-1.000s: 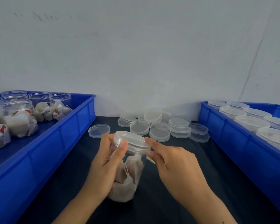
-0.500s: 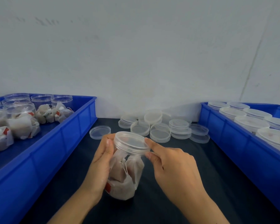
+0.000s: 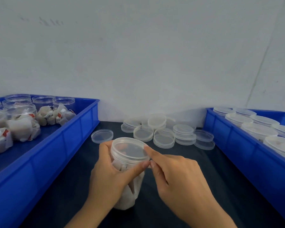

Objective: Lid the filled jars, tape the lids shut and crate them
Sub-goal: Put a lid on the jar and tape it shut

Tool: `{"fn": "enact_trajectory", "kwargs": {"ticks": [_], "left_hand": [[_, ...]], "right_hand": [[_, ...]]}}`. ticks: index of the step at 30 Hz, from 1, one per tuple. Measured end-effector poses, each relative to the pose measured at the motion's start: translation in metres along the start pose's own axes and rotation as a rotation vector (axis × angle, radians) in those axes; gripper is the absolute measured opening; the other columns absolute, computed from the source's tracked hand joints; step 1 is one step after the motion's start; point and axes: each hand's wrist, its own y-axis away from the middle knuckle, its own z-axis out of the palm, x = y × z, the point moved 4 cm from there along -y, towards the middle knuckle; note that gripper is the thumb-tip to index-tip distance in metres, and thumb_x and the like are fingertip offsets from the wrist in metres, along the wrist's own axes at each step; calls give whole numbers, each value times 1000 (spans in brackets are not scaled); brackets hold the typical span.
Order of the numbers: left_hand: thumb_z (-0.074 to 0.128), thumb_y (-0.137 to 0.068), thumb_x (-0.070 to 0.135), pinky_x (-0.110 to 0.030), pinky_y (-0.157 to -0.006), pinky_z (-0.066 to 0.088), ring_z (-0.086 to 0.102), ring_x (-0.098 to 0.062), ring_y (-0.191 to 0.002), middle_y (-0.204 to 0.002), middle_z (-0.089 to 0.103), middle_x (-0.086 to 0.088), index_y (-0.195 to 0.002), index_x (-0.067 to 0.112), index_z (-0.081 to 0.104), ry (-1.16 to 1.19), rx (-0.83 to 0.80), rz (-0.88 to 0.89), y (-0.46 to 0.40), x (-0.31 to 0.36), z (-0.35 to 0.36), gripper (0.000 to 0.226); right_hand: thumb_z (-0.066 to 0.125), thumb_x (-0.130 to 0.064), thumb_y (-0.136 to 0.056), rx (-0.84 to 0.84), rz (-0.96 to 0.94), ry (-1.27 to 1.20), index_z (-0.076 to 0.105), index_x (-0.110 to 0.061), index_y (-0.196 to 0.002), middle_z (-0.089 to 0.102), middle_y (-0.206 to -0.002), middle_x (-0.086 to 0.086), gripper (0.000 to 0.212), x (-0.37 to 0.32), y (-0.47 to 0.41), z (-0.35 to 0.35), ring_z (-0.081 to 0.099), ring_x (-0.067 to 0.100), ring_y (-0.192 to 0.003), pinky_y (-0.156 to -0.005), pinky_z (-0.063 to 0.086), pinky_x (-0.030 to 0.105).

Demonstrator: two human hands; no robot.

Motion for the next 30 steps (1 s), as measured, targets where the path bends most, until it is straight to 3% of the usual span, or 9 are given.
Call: {"fn": "enact_trajectory", "kwargs": {"ticks": [4,7,10,12,14,18,20,23,30], "left_hand": [[75,-40,75,-16,-75,44,60,9,-96,-104,62,30,-108,41,49,37,-23,54,-2,1,1,80],[77,-40,70,-17,-76,45,62,7,-95,-102,65,27,-108,40,52,88,-53,30,-4,-1,0,79],[78,-37,66,-15,-69,46,64,7,-83,-99,67,24,-108,36,54,145,-82,-8,-11,-3,0,80],[78,-38,62,-13,-60,49,65,5,-76,-97,69,22,-108,31,56,173,-107,-19,-15,-4,-1,79],[79,-40,58,-9,-60,50,66,4,-80,-97,70,20,-107,27,57,199,-130,-20,-18,-6,-3,77],[86,-45,52,-10,-56,50,66,2,-71,-96,71,16,-111,24,54,262,-169,-55,-20,-8,-2,79],[91,-49,44,-8,-58,50,67,5,-78,-95,71,19,-115,22,51,301,-170,-91,-22,-10,1,80],[81,-43,44,-6,-63,49,67,4,-86,-95,70,21,-116,24,50,313,-184,-129,-23,-11,3,82],[86,-35,55,-31,-81,51,70,-9,-92,-97,74,12,-114,26,53,353,-284,-205,-20,-7,6,91]], "right_hand": [[25,-51,-99,-40,98,-35,24,-43,-144,53,-79,-16,45,8,0,-3,52,7,-75,-68,43,23],[30,-66,-91,-194,328,-108,55,-30,-104,59,-74,-10,45,19,0,-6,55,8,-72,-69,46,27],[35,-62,-93,-302,404,-195,57,-7,-80,47,-56,-4,60,23,3,-6,41,9,-54,-58,38,24],[36,-60,-94,-309,412,-248,54,-5,-77,42,-52,-4,60,22,3,-7,37,8,-50,-55,35,22],[38,-60,-94,-303,401,-251,51,-7,-78,41,-53,-3,57,21,3,-7,35,8,-50,-54,33,22],[38,-59,-94,-211,346,-69,52,-15,-79,50,-61,0,49,15,0,-11,44,14,-55,-54,29,21],[34,-58,-95,-151,289,46,52,-21,-78,51,-61,-2,44,12,-3,-14,49,17,-61,-59,28,22],[30,-56,-97,-126,285,70,46,-25,-76,46,-59,-6,41,13,-4,-13,43,15,-59,-75,35,27],[22,-39,-104,-105,301,123,34,-26,-85,47,-75,-10,26,19,-4,-2,47,11,-74,-86,32,32]]}}
